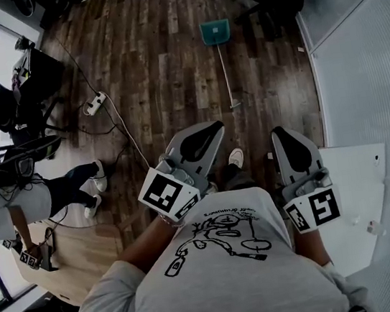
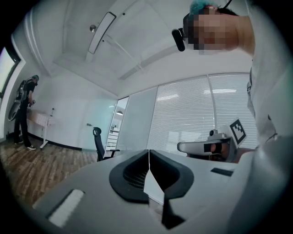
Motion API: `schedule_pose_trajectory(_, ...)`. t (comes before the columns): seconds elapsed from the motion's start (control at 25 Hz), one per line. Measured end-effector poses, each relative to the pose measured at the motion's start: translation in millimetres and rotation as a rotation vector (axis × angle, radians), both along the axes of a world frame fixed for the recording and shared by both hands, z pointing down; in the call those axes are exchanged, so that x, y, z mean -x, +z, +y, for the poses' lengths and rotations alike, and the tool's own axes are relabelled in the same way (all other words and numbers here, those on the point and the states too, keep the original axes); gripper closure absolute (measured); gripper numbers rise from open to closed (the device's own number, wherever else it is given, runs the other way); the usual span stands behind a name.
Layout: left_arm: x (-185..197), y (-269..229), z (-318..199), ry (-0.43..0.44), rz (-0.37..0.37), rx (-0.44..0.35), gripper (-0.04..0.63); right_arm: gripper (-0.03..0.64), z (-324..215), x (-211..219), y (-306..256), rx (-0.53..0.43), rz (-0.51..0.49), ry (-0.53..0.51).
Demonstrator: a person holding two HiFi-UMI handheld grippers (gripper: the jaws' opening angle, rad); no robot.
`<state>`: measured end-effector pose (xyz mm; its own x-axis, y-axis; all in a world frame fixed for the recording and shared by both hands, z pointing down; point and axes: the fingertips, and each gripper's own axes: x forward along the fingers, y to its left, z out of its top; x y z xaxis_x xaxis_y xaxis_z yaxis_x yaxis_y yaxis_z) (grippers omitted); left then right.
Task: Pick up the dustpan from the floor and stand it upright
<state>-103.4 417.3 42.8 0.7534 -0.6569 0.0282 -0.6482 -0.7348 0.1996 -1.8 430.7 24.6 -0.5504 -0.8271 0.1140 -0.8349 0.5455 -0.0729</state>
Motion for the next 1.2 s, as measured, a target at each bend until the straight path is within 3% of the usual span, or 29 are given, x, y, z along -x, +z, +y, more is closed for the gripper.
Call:
schedule_pose_trajectory(0.68,-95,9,-101,-0.019,-0.024,0.027,0.591,0.600,-103,-101,11,0.031,-0.026,0.002)
schedule_pose_trajectory(1.2,-118,30,-161,-0.027,-0.029,0.061,0.591,0.600,-162,-119,31,0.056,-0.031,-0.011)
